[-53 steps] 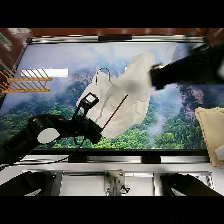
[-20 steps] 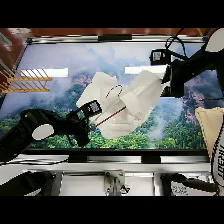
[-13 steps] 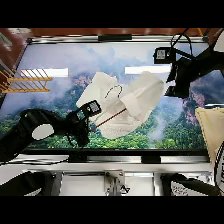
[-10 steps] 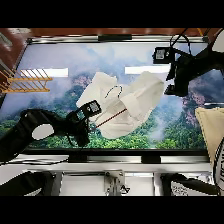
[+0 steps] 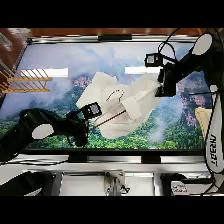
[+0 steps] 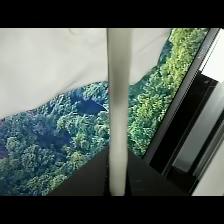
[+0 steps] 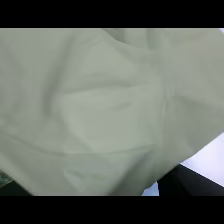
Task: Fold the shirts.
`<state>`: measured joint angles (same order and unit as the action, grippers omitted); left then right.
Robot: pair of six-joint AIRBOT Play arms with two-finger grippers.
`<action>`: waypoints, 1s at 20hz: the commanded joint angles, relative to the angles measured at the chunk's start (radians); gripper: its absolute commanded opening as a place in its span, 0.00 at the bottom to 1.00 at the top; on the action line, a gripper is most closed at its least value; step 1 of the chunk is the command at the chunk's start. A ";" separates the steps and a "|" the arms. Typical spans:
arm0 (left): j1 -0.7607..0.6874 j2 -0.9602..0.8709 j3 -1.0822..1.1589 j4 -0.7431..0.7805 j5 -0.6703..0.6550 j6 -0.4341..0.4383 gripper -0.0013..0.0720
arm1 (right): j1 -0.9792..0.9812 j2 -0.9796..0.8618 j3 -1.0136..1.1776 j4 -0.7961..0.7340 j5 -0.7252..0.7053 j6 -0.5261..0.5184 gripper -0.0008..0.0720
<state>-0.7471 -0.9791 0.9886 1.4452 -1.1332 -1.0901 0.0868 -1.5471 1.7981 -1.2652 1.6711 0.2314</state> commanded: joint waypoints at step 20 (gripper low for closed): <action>0.278 -0.073 0.061 0.144 0.254 0.150 0.93 | 0.079 0.010 0.000 0.025 0.095 0.101 0.11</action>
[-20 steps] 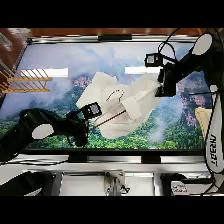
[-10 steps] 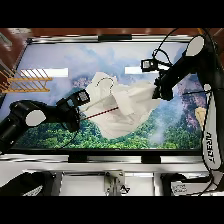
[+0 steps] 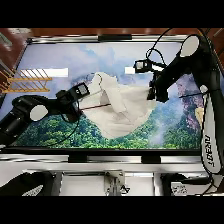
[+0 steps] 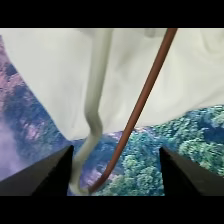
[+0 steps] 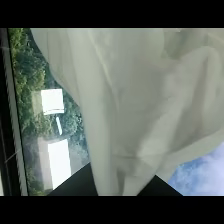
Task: Fold the shirts.
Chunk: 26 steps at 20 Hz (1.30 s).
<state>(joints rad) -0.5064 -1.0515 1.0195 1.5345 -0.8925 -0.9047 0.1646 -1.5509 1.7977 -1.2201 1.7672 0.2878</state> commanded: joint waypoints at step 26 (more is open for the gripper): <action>0.065 -0.034 -0.352 -1.268 0.591 -0.405 0.94 | 0.002 0.373 0.000 -0.038 -0.145 0.375 0.11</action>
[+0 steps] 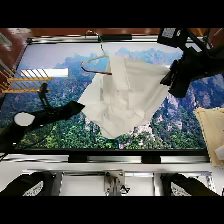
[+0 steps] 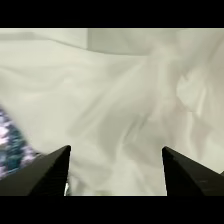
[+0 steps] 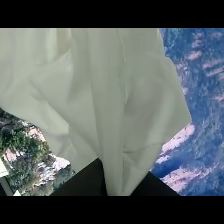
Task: Fold the shirts.
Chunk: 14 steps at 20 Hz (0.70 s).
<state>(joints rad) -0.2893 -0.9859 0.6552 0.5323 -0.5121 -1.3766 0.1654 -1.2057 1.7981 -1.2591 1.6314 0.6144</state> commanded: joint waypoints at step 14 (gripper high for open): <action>-0.285 -0.449 0.328 -0.520 0.253 0.181 0.84 | 0.001 0.029 0.000 0.000 0.018 0.078 0.11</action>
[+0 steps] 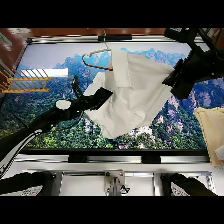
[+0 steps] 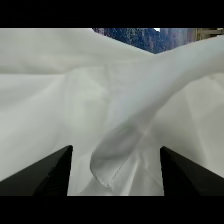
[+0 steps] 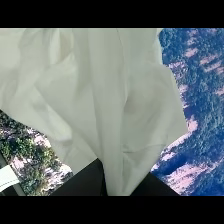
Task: Fold the shirts.
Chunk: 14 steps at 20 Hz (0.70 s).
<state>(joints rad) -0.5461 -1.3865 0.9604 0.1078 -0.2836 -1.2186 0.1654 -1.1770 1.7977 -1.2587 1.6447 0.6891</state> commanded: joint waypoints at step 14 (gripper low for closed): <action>0.251 0.127 0.034 0.034 0.007 0.099 0.08 | 0.000 0.001 0.000 -0.010 -0.092 0.052 0.11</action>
<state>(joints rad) -0.3923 -1.3262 1.0218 0.0944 -0.2401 -1.1145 0.1654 -1.1770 1.7981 -1.3067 1.6085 0.7300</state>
